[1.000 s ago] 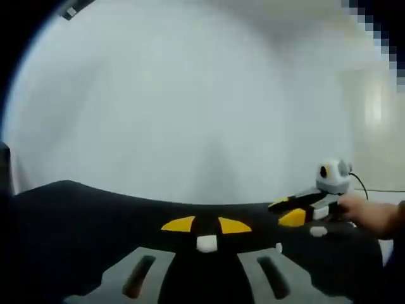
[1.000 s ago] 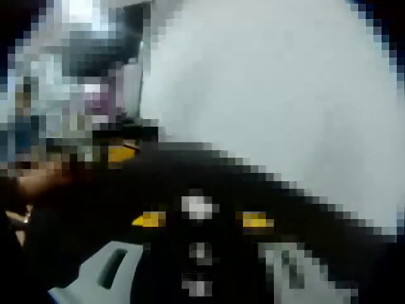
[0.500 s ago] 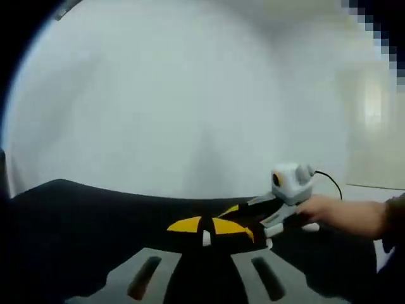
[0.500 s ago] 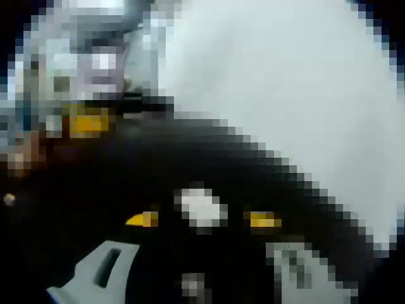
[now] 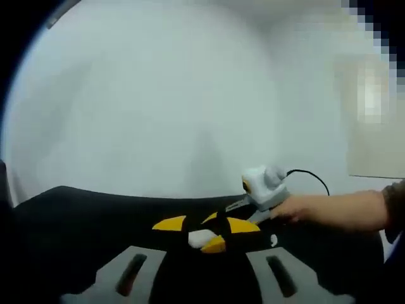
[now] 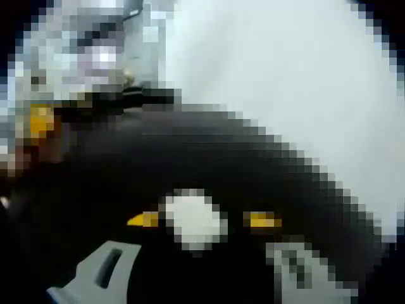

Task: Pick up three earphones and place each one into its charging case using tactile feedback, ensure that each earphone is properly inserted and securely positioned inside the case.

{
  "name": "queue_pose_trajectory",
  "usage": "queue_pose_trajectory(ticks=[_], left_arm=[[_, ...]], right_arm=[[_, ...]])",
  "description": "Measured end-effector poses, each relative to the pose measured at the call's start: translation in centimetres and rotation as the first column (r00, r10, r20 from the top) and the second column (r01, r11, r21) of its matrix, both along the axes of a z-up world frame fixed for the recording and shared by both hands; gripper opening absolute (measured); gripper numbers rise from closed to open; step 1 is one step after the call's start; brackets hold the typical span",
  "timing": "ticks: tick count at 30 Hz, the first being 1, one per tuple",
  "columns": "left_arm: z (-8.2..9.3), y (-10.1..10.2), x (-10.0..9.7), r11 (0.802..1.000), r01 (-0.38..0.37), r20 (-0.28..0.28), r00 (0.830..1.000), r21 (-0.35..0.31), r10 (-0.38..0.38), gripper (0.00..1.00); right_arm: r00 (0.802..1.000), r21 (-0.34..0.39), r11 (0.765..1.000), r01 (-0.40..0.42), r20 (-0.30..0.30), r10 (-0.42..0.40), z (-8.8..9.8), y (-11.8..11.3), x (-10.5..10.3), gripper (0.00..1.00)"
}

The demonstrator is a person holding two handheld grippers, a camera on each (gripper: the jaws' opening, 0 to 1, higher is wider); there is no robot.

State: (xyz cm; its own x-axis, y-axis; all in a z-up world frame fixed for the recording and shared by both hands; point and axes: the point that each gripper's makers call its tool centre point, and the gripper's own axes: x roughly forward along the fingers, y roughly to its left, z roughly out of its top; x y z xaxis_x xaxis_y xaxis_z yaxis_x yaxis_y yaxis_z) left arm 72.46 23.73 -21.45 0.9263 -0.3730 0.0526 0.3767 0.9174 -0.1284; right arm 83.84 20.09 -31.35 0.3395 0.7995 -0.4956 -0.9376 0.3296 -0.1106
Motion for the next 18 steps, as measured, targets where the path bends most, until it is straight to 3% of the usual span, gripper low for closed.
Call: queue_pose_trajectory(ticks=[3,5,13,18], left_arm=[[-0.1,0.1,0.1,1.0,0.002,-0.004,1.0,-0.004,-0.002,0.19],[-0.2,0.1,0.1,1.0,0.0,-0.004,1.0,-0.004,0.0,0.25],[-0.7,0.9,0.9,0.999,-0.042,-0.009,0.999,0.001,0.042,0.49],[-0.5,1.6,1.3,0.997,-0.053,0.004,0.999,-0.063,0.053,0.59]], right_arm=[[1.0,0.0,1.0,0.004,-0.02,-0.004,-0.3,0.2,0.1,0.49],[0.998,-0.006,1.0,-0.004,-0.061,0.004,-0.4,0.3,-0.5,0.41],[1.0,-0.074,0.997,-0.01,0.023,0.011,0.0,-0.6,-2.0,0.33],[0.999,-0.065,0.998,-0.026,0.046,0.029,0.7,-1.8,-3.9,0.32]])
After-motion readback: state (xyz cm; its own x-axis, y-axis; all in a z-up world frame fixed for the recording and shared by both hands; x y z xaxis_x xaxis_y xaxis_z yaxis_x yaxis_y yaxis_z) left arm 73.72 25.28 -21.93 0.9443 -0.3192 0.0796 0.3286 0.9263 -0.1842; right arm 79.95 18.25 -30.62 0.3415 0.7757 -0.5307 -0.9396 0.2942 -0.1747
